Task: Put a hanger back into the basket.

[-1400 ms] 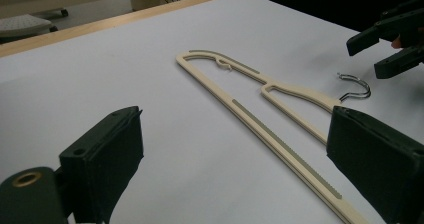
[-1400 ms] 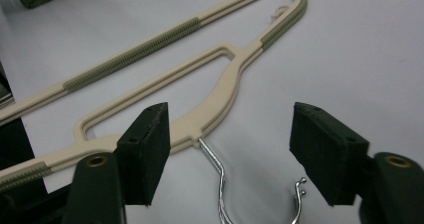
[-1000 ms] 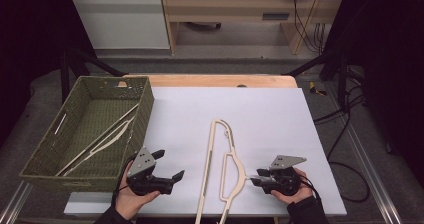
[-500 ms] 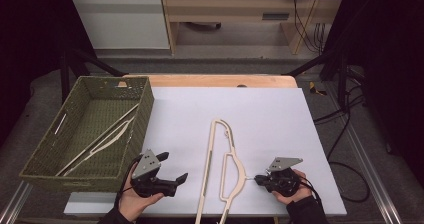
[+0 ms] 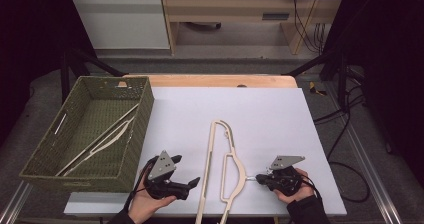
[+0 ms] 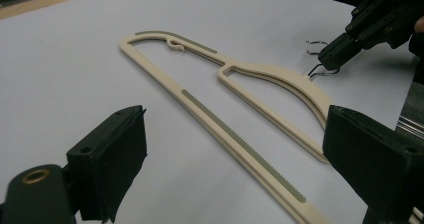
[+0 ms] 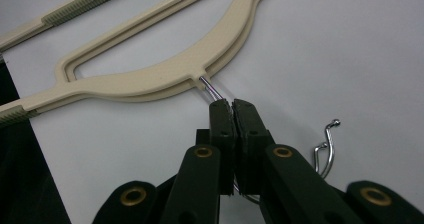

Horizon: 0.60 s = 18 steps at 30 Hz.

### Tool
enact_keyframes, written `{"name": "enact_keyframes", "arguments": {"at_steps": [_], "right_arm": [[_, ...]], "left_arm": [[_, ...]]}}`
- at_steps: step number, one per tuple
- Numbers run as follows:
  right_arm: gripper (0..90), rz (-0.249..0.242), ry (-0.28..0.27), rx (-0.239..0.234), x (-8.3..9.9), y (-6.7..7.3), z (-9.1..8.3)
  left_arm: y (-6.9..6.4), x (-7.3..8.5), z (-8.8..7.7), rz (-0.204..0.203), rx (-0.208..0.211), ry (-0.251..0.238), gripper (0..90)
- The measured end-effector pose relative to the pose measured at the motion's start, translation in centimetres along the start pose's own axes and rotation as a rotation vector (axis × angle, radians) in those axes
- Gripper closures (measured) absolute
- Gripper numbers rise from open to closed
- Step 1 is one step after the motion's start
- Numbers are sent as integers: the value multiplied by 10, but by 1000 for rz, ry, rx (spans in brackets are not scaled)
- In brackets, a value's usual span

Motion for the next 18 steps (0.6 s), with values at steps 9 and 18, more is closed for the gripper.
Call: {"name": "enact_keyframes", "arguments": {"at_steps": [9, 18], "right_arm": [[892, -25, 6, 1, -11, 6, -6], [892, -50, 8, 20, -21, 10, -12]], "left_arm": [[-27, -11, 28, 8, 64, 47, 117], [-59, -15, 66, 19, 111, 132, 141]]}}
Point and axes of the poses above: each handheld gripper's, and its own axes: z roughly forward along the jaws, x roughly out of its underside, y roughly to its left, the point moved 3 cm from there along z, roughly forward along the jaws, and after that the axes turned 4 degrees about -y, right-handed, at the moved point
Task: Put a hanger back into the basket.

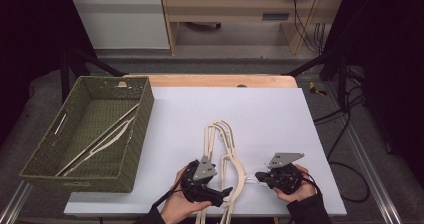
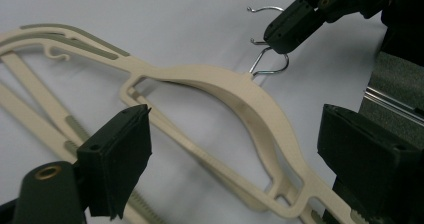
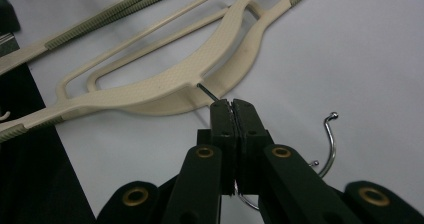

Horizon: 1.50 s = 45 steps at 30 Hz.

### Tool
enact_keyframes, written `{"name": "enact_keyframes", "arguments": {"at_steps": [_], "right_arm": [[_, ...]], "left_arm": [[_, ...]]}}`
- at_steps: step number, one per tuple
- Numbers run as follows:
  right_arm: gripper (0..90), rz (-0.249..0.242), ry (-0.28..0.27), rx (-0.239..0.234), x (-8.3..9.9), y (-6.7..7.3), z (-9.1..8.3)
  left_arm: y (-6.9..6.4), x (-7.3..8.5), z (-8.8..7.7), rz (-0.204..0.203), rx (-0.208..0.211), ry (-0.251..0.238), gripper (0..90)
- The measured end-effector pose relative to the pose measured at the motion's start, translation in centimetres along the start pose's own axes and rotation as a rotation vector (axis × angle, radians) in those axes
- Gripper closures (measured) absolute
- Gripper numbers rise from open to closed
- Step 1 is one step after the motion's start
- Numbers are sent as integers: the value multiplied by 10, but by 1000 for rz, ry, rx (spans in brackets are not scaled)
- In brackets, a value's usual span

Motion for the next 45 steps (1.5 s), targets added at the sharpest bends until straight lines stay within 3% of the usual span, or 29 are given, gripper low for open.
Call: {"name": "enact_keyframes", "arguments": {"at_steps": [8, 15, 19, 26, 28, 31, 38, 41, 45], "right_arm": [[892, -9, 5, 2, -5, 3, -3], [892, -28, 2, 1, -9, 4, -6], [893, -25, -11, 3, -12, 5, -9], [891, -37, -23, 3, -16, 8, -12], [891, -41, -26, 4, -16, 9, -10], [891, -53, -31, 1, -17, 9, -11], [883, -51, -80, -5, -22, 13, -15], [845, -48, -123, -30, -25, 15, -19], [720, -28, -229, -70, -30, 15, -29]], "left_arm": [[-13, 3, 33, -16, 30, 106, 226], [-20, 10, 52, -32, 69, 177, 400], [-22, 13, 58, -45, 69, 213, 488], [-25, 12, 57, -59, 53, 218, 591], [-26, 12, 54, -59, 33, 208, 631], [-28, 11, 51, -69, 36, 196, 699], [-25, 8, 42, -82, 0, 192, 723], [-21, 7, 37, -87, -19, 188, 735], [-14, 6, 30, -108, -44, 179, 741]]}}
Point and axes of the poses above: each handheld gripper's, and its own axes: z roughly forward along the jaws, x roughly out of its underside, y roughly to its left, the point moved 3 cm from there along z, roughly forward along the jaws, and after that the axes turned 4 degrees about -y, right-handed, at the moved point
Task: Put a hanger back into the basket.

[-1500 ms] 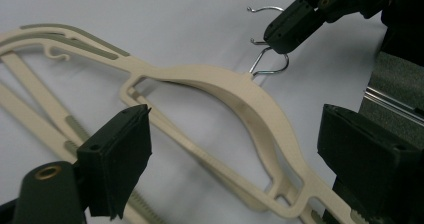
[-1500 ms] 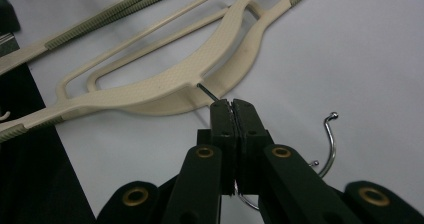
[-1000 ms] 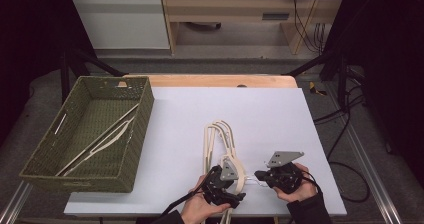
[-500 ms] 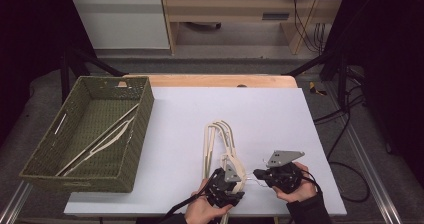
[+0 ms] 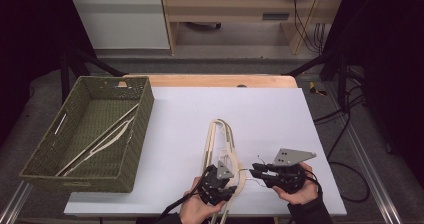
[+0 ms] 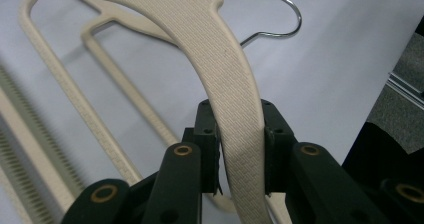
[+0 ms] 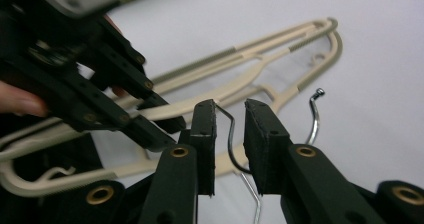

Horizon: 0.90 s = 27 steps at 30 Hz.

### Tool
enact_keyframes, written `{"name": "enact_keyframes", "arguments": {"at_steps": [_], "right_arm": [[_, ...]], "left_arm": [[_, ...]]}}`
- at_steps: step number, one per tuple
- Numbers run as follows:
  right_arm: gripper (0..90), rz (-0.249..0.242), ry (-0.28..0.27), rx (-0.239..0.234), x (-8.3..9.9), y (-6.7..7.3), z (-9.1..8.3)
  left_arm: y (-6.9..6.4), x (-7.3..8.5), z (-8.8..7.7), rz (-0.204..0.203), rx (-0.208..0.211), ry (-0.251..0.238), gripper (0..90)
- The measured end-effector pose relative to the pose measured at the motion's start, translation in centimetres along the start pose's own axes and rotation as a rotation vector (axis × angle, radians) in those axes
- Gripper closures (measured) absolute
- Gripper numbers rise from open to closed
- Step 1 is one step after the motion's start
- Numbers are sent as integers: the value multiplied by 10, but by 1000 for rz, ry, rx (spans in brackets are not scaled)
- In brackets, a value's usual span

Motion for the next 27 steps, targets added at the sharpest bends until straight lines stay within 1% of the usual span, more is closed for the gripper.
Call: {"name": "enact_keyframes", "arguments": {"at_steps": [1, 2, 3, 5, 6, 10, 11, 12, 14, 15, 18, 19, 20, 23, 24, 27], "right_arm": [[669, 7, -39, -13, -2, 0, -3], [639, 13, -56, -18, -3, 0, -4], [588, 31, -90, -25, -6, 0, -8], [501, 49, -139, -21, -8, -1, -12], [466, 50, -159, -5, -9, -3, -15], [343, 69, -201, 58, -7, -10, -20], [320, 74, -213, 70, -6, -12, -20], [316, 77, -231, 78, -4, -13, -21], [281, 84, -249, 95, -3, -15, -20], [256, 84, -259, 117, -1, -17, -20], [236, 108, -263, 139, 3, -21, -17], [226, 110, -262, 142, 5, -22, -16], [214, 112, -261, 152, 6, -24, -15], [186, 131, -256, 172, 9, -28, -13], [181, 138, -256, 177, 10, -29, -13], [171, 149, -246, 185, 13, -32, -12]], "left_arm": [[1, 0, -1, 0, -1, 0, 743], [3, 0, -4, 0, -8, -2, 743], [4, 0, -6, 1, -13, -6, 745], [9, 1, -13, 0, -20, -9, 747], [11, 1, -15, -1, -25, -11, 749], [19, 1, -29, -16, -37, -39, 755], [22, 1, -33, -17, -40, -45, 757], [24, 1, -36, -18, -40, -45, 759], [27, 1, -43, -22, -53, -58, 762], [29, 2, -46, -26, -55, -60, 764], [36, 2, -54, -37, -66, -71, 770], [38, 2, -57, -39, -71, -75, 772], [42, 2, -61, -48, -75, -82, 775], [50, 1, -69, -62, -92, -93, 784], [52, 1, -70, -70, -97, -99, 787], [59, 1, -77, -76, -112, -102, 796]]}}
Point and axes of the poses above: each handheld gripper's, and its own axes: z roughly forward along the jaws, x roughly out of its underside, y roughly to its left, the point moved 3 cm from there along z, roughly forward along the jaws, and after that the axes turned 4 degrees about -y, right-handed, at the moved point
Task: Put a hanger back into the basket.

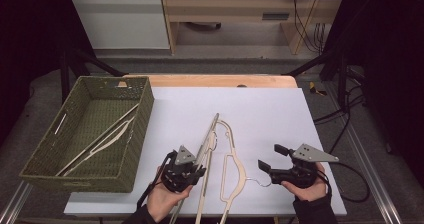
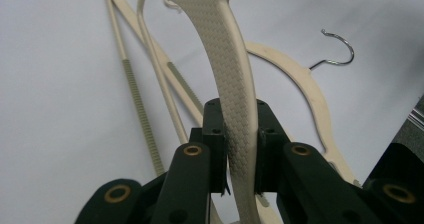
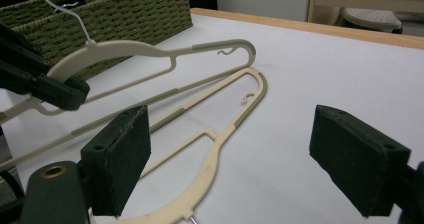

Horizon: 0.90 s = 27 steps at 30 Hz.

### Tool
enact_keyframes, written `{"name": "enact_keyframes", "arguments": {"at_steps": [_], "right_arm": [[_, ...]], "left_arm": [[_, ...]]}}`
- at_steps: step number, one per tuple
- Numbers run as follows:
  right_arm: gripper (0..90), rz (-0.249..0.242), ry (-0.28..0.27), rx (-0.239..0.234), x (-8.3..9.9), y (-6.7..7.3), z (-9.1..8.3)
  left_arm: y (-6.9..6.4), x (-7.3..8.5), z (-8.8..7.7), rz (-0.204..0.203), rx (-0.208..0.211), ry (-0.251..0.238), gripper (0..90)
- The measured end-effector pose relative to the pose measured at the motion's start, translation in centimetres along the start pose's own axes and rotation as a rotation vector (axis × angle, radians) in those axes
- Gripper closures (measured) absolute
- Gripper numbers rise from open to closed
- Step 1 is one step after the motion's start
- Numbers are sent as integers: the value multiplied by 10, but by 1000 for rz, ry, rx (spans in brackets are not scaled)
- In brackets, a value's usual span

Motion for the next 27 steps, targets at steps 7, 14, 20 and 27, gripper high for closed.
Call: {"name": "enact_keyframes", "arguments": {"at_steps": [7, 14, 20, 27], "right_arm": [[144, 8, 5, 24, 4, -4, 3], [104, 12, 8, 48, 5, -6, 3], [88, 2, 10, 52, 6, -8, 4], [76, 2, 3, 61, 6, -8, 3]], "left_arm": [[18, -4, -16, -14, -74, -25, 816], [39, -6, -30, -42, -135, -42, 838], [49, -9, -48, -55, -129, -77, 857], [52, -23, -74, -21, -107, -139, 858]]}}
Point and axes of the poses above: each handheld gripper's, and its own axes: z roughly forward along the jaws, x roughly out of its underside, y roughly to its left, the point moved 3 cm from there along z, roughly forward along the jaws, and after that the axes turned 4 degrees about -y, right-handed, at the moved point
